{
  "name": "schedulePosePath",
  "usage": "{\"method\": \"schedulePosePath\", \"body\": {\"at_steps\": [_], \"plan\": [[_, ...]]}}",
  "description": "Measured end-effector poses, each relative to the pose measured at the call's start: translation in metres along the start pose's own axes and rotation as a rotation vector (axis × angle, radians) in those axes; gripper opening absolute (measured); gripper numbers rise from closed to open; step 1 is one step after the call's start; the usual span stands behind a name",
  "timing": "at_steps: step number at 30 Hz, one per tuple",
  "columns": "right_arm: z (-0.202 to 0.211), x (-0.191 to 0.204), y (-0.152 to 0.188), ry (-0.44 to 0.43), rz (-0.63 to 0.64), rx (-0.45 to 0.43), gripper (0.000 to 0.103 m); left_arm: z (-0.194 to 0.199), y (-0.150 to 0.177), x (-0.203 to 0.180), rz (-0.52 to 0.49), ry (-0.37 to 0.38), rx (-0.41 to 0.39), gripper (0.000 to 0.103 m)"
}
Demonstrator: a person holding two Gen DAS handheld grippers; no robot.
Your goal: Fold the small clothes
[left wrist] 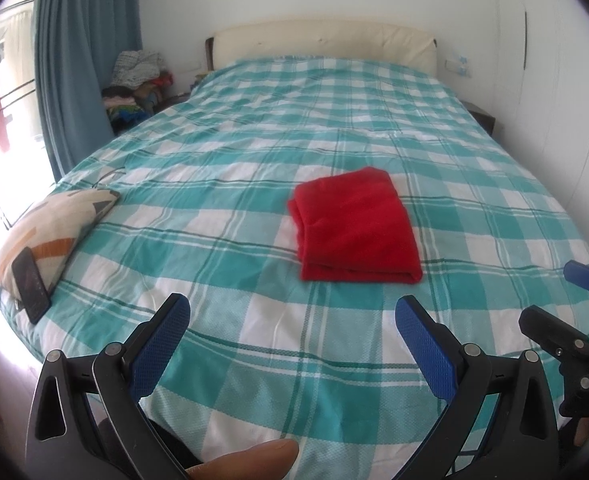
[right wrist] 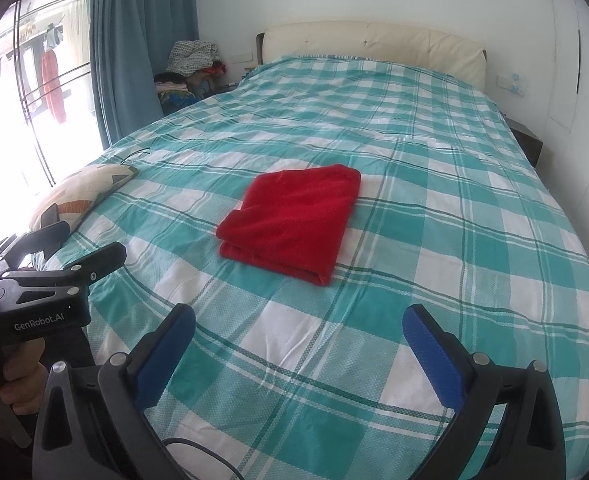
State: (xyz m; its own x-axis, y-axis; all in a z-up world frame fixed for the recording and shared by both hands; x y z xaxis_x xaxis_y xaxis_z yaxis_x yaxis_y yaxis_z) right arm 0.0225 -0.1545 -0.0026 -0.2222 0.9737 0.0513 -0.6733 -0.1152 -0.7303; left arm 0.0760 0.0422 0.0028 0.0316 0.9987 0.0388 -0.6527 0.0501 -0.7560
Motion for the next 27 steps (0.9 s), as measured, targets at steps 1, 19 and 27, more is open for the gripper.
{"method": "schedulePosePath", "body": {"at_steps": [1,19,27], "plan": [[0.001,0.0,0.0,0.002,-0.004,-0.002,0.102,0.001,0.0,0.0,0.003,0.003,0.003,0.103],[0.022,0.007,-0.012,0.031,0.01,-0.031,0.102,0.009,0.002,-0.002,0.025,-0.013,0.035,0.103],[0.021,0.014,-0.013,0.016,0.027,-0.012,0.102,0.013,0.002,0.0,0.02,-0.036,0.015,0.103]]}}
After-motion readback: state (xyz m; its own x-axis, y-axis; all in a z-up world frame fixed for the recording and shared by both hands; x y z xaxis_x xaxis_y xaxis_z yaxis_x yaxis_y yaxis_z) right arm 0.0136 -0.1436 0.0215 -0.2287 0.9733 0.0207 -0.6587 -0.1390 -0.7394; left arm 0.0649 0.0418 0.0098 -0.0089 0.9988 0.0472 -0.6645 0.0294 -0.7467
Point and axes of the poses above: each gripper's, at about its wrist camera, not at the fingertips, and z roughly against the way its jaws point, x to its left, y to its underside, the point moved 4 cm from there along -z, roughly the way its jaws point, and after that the axes turned 1 degree about y, right-handed, at the moved point
